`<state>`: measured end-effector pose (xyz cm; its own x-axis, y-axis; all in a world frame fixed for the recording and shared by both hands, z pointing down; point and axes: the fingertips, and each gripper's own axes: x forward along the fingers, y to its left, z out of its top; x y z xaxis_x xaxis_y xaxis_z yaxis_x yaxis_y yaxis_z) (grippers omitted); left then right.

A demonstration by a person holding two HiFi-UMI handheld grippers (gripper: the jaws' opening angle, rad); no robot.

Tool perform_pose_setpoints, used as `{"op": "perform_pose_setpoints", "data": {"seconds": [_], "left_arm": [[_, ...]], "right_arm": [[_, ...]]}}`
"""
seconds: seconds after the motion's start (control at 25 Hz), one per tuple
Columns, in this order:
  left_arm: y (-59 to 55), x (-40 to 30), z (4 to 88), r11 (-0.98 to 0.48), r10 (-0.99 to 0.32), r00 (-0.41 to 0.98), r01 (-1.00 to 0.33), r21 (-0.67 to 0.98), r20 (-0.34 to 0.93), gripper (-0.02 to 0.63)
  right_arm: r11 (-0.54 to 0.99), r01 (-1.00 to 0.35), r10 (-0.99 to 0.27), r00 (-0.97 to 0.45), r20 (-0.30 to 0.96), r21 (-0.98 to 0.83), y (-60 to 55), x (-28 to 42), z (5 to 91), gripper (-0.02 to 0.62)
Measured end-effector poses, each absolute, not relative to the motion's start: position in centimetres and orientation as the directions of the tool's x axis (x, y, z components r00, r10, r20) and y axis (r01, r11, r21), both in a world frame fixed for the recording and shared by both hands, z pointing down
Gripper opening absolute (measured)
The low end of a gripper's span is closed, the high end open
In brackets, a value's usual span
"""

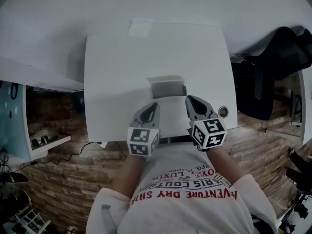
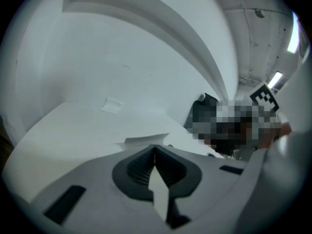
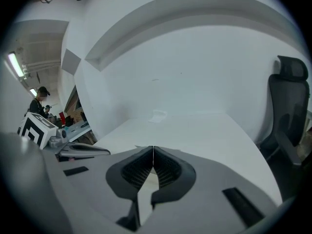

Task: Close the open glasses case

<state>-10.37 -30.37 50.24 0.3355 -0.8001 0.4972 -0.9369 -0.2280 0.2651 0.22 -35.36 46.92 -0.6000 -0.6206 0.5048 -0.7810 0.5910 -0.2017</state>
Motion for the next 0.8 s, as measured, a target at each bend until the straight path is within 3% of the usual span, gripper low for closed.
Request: {"op": "perform_pose_setpoints", "data": {"seconds": [0.52, 0.8], "left_arm": [[-31.9, -11.5, 57.7, -0.106, -0.727, 0.272, -0.951, 0.289, 0.631, 0.005], [-31.8, -11.8, 59.5, -0.044, -0.693, 0.278, -0.937, 0.345, 0.666, 0.005]], "right_arm": [[0.640, -0.737, -0.517, -0.621, 0.589, -0.215, -37.9, -1.1, 52.2, 0.012], [0.676, -0.710, -0.514, -0.645, 0.565, -0.196, -40.8, -2.3, 51.5, 0.012]]}}
